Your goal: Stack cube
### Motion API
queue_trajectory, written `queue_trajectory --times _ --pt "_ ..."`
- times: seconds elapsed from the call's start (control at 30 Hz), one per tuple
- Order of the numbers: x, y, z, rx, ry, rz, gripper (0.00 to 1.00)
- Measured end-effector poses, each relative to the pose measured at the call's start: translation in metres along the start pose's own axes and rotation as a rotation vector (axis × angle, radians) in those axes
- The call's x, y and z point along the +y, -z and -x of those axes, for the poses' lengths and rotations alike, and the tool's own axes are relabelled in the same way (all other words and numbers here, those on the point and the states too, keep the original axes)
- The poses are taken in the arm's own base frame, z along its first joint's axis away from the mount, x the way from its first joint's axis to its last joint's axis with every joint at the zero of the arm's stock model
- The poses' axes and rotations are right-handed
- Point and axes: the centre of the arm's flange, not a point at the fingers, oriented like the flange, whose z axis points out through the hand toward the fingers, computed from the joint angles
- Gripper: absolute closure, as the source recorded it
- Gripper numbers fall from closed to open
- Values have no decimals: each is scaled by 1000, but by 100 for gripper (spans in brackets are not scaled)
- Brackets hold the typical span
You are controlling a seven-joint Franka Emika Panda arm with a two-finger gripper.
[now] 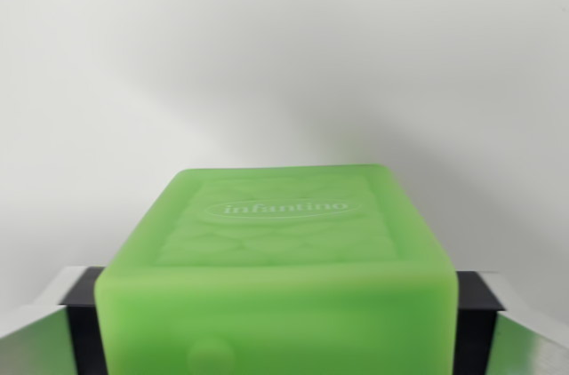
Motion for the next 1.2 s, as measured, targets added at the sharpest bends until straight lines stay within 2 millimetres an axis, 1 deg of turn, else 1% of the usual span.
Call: queue_trajectory --times 0.9,1.2 --pt "0 0 0 -1 0 0 100" --pt "0 7 -1 3 0 0 100"
